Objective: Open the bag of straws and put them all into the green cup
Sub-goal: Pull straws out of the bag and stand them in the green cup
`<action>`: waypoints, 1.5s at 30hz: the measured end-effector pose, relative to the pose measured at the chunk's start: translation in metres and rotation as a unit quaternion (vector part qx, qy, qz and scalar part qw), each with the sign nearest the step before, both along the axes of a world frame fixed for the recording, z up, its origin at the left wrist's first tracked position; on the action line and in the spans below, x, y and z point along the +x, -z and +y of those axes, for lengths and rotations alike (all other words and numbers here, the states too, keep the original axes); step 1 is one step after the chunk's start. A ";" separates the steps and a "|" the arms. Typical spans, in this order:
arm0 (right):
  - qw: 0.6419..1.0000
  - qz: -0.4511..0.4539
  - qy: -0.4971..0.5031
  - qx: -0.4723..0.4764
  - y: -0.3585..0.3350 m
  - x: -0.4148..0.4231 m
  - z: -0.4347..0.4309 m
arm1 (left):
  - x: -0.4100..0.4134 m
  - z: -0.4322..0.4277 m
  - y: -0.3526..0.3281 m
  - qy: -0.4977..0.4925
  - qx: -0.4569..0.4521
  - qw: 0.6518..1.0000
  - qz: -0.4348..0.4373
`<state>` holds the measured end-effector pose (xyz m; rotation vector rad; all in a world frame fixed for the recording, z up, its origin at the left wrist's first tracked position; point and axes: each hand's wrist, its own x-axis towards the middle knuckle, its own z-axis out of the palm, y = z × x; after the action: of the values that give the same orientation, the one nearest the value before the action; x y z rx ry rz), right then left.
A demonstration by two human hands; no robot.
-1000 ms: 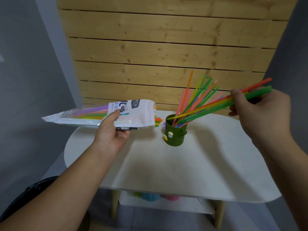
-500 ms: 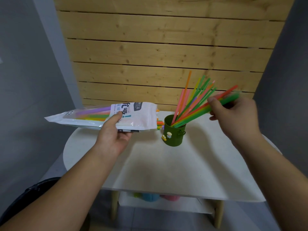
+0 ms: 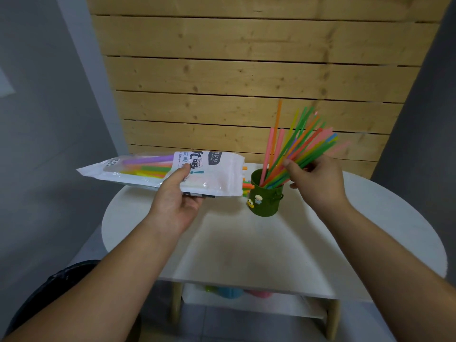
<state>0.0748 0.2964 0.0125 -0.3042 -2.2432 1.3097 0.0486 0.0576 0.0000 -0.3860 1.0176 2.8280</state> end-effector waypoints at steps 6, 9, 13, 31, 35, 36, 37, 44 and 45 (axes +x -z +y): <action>0.999 -0.022 0.016 -0.018 0.008 0.015 0.001 | 0.001 -0.001 -0.002 0.000 0.006 1.000 0.009; 0.995 -0.088 0.024 -0.038 0.008 0.029 0.000 | 0.004 -0.002 -0.005 0.001 0.010 1.000 0.020; 0.969 -0.206 -0.084 -0.104 0.001 0.046 -0.008 | 0.007 -0.001 -0.008 0.004 0.005 0.999 0.036; 0.927 -0.062 -0.164 -0.330 0.003 0.047 -0.049 | 0.010 -0.002 -0.012 0.026 -0.047 0.998 0.042; 0.955 -0.020 -0.140 -0.263 -0.004 0.052 -0.048 | 0.008 -0.003 -0.010 0.021 -0.034 0.999 0.017; 0.960 -0.010 -0.137 -0.245 -0.005 0.053 -0.049 | 0.007 -0.004 -0.010 0.019 -0.030 0.999 0.009; 0.962 -0.001 -0.135 -0.236 -0.006 0.053 -0.049 | 0.007 -0.004 -0.010 0.017 -0.028 0.999 0.003; 0.952 0.028 -0.138 -0.273 -0.004 0.051 -0.042 | 0.002 -0.014 -0.013 -0.004 -0.016 1.000 -0.004; 0.949 0.028 -0.139 -0.283 -0.003 0.051 -0.042 | 0.001 -0.015 -0.013 -0.006 -0.016 1.000 -0.005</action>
<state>0.1259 0.2547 0.0157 -0.1450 -1.8661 2.0792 0.0497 0.0425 0.0131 -0.4094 1.0621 2.8216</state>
